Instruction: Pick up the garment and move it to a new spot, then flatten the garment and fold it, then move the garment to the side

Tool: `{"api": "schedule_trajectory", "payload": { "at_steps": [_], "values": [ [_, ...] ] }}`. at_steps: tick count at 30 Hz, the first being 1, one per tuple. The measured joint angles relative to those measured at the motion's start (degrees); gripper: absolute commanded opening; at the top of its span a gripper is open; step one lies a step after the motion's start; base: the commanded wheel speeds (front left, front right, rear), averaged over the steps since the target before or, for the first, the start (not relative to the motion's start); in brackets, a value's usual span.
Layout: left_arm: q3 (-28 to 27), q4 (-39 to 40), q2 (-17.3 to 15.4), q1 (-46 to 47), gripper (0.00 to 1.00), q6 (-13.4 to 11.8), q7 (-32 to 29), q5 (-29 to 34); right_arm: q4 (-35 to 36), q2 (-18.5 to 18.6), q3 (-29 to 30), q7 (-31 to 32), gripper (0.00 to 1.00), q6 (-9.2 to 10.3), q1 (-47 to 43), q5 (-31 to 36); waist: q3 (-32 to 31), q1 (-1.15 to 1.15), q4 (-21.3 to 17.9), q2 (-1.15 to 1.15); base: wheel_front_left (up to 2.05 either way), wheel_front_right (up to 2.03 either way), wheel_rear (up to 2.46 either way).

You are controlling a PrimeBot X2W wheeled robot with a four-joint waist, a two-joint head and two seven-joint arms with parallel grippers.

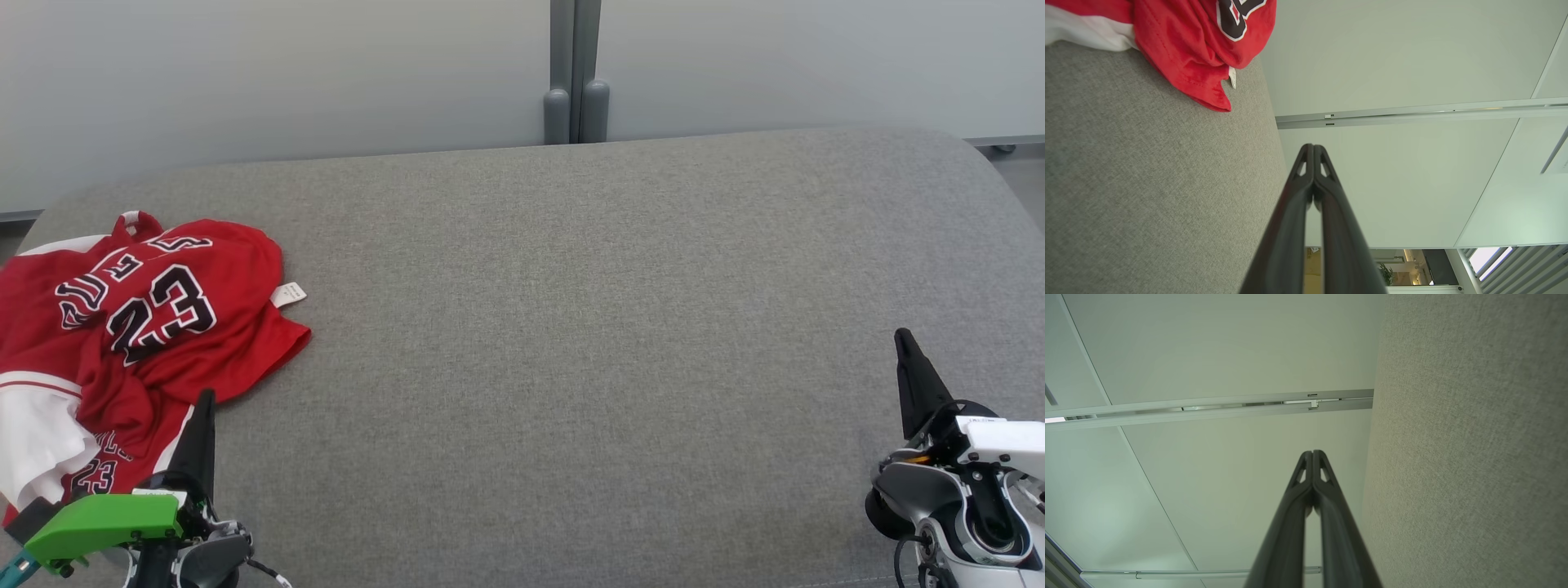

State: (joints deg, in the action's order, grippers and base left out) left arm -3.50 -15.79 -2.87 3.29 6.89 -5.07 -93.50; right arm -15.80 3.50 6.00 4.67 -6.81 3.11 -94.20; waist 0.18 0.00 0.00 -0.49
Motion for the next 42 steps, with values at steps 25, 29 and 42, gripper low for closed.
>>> {"api": "schedule_trajectory", "payload": {
  "at_steps": [25,29,42],
  "values": [
    [-0.1,0.0,0.0,0.0,0.0,0.0,0.0,0.0,0.0,0.0,0.1,0.2,0.0,0.0,0.0,0.0,0.0,0.0,0.0,0.0,0.0,0.0,0.0],
    [-0.1,0.0,0.0,0.0,0.0,0.0,-0.5,0.0,0.0,0.0,0.1,0.2,0.0,0.0,0.0,0.0,0.0,0.0,0.0,0.0,0.0,0.0,0.0],
    [-0.1,0.0,0.0,0.0,0.0,0.0,-0.5,0.0,0.0,0.0,0.2,0.2,0.0,0.0,0.0,0.0,0.0,0.0,0.0,0.0,0.0,0.0,0.0]
  ]
}}
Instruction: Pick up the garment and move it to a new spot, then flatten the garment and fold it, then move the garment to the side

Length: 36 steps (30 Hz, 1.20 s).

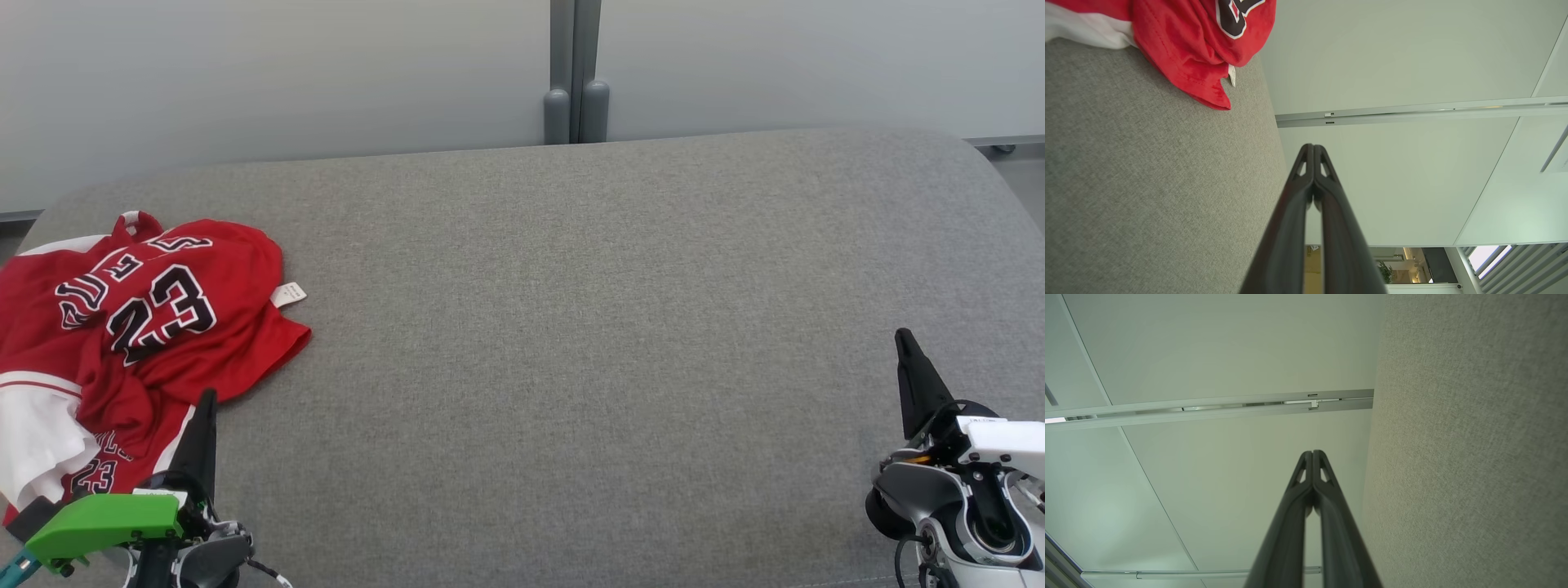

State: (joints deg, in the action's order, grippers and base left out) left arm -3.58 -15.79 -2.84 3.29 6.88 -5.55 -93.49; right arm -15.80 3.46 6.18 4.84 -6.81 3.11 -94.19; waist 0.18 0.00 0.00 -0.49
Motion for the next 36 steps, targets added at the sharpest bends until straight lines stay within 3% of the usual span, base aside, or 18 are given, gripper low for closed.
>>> {"api": "schedule_trajectory", "payload": {
  "at_steps": [22,23,36],
  "values": [
    [0.0,0.0,0.0,0.0,0.0,0.0,0.0,0.2,0.0,0.0,0.1,0.0,0.0,0.0,0.0,0.0,0.0,0.0,0.0,0.0,0.0,0.0,0.0],
    [0.0,-0.4,0.1,-0.1,1.0,0.0,0.0,0.2,-0.3,-0.1,0.0,0.0,1.0,0.1,-0.2,0.0,0.0,0.0,0.0,0.0,0.0,0.0,0.0],
    [0.4,-1.0,0.7,-1.8,1.0,-0.1,0.7,0.5,-0.3,-1.2,-0.8,-0.4,1.0,0.32,-2.2,0.6,0.0,0.0,0.0,0.0,0.0,0.0,0.0]
  ]
}}
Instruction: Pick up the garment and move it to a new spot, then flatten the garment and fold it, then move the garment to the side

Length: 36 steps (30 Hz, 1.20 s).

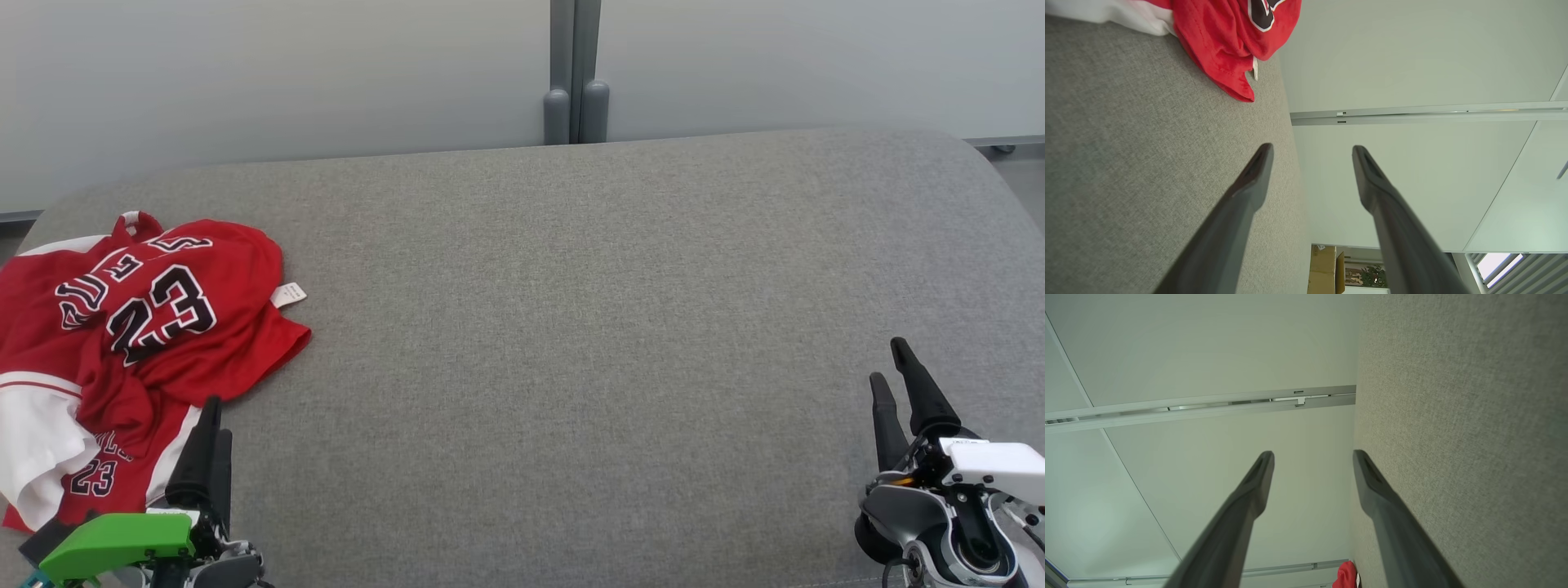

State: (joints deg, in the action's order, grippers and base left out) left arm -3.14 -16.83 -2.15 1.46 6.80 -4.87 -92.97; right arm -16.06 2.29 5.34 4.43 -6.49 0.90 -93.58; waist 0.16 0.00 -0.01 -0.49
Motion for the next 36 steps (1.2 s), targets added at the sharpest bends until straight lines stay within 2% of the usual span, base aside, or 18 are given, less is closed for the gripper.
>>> {"api": "schedule_trajectory", "payload": {
  "at_steps": [9,18,27,36],
  "values": [
    [1.4,2.3,0.0,0.0,1.0,0.0,2.0,2.7,2.9,0.5,-0.9,-1.9,1.0,0.0,0.0,3.6,0.0,0.0,-0.1,0.0,0.0,0.0,0.0],
    [3.4,3.8,-1.1,0.1,1.0,0.0,4.0,9.7,5.4,2.4,-3.1,-3.9,1.0,0.0,0.0,10.2,0.1,0.0,-0.2,0.0,0.0,0.0,0.0],
    [5.8,4.7,-3.1,0.1,1.0,-1.9,5.7,18.9,7.1,5.6,-6.0,-5.5,1.0,-0.02,0.0,20.0,0.1,0.0,-0.2,0.0,0.0,0.0,0.0],
    [8.2,6.1,-5.1,0.1,1.0,-4.3,7.0,27.4,8.5,6.7,-8.0,-7.0,1.0,0.6,0.0,27.9,0.2,0.0,-0.1,0.0,0.0,0.0,0.0]
  ]
}}
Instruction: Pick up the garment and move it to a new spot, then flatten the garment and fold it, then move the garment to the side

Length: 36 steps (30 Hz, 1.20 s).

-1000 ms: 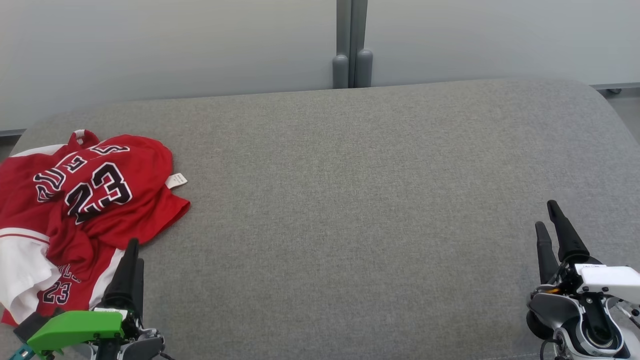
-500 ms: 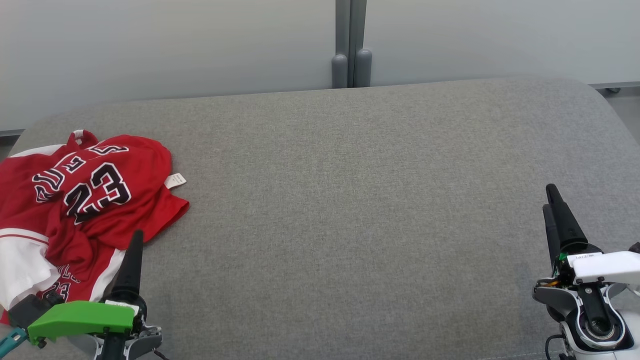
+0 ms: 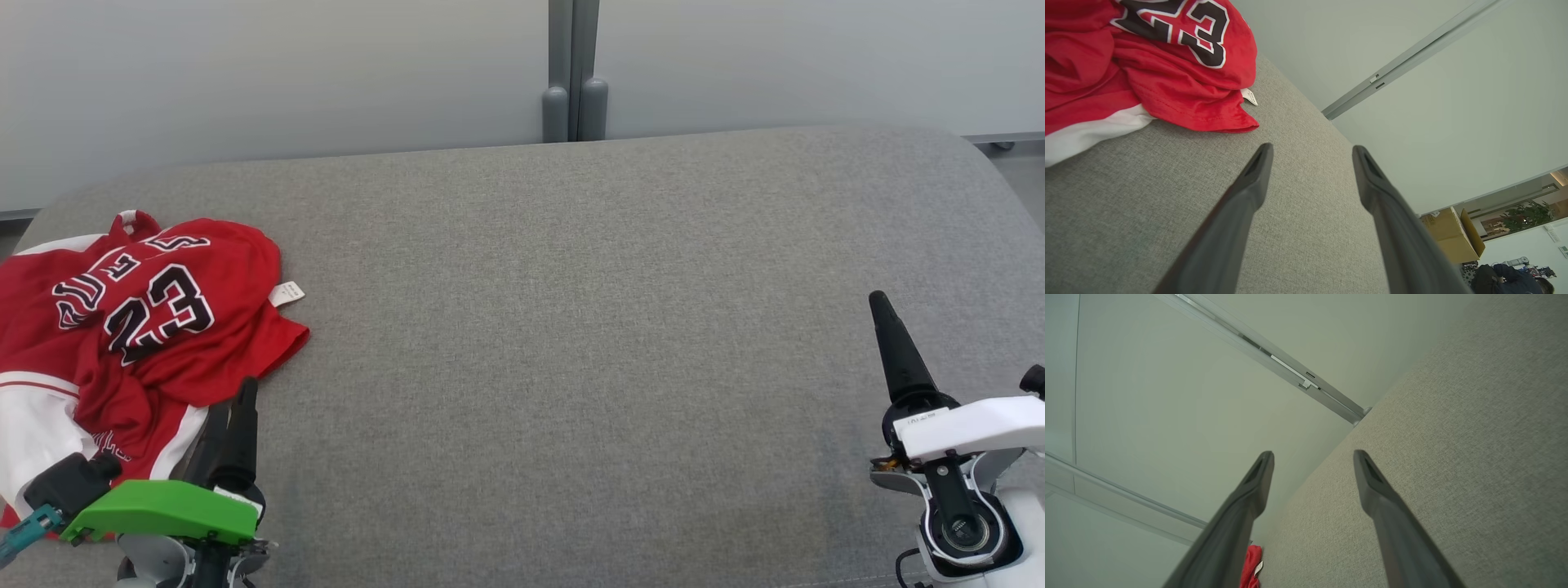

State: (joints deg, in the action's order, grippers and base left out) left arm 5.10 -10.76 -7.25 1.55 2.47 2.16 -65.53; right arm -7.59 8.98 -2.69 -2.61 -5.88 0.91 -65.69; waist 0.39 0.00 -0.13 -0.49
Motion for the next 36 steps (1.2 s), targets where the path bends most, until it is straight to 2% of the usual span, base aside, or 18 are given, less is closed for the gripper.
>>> {"api": "schedule_trajectory", "payload": {
  "at_steps": [8,13,27,36],
  "values": [
    [2.0,0.7,-0.1,0.0,1.0,-1.1,1.7,6.0,1.5,0.8,-2.6,-1.5,1.0,1.03,0.0,7.4,0.1,0.0,0.0,0.0,0.0,0.0,0.0],
    [2.6,1.3,-0.1,0.1,1.0,-2.1,2.5,9.3,2.3,1.6,-3.5,-2.5,1.0,2.37,0.0,11.8,0.1,0.0,0.1,0.0,0.0,0.0,0.0],
    [4.8,3.6,-0.1,0.1,1.0,-4.1,5.1,18.5,4.7,1.9,-6.8,-5.0,1.0,3.56,0.0,21.8,0.0,0.0,0.0,0.0,0.0,0.0,0.0],
    [6.3,4.7,-0.5,0.2,1.0,-5.1,6.9,24.7,5.5,2.5,-8.3,-6.5,1.0,5.02,0.0,28.1,0.0,0.0,0.0,0.0,0.0,0.0,0.0]
  ]
}}
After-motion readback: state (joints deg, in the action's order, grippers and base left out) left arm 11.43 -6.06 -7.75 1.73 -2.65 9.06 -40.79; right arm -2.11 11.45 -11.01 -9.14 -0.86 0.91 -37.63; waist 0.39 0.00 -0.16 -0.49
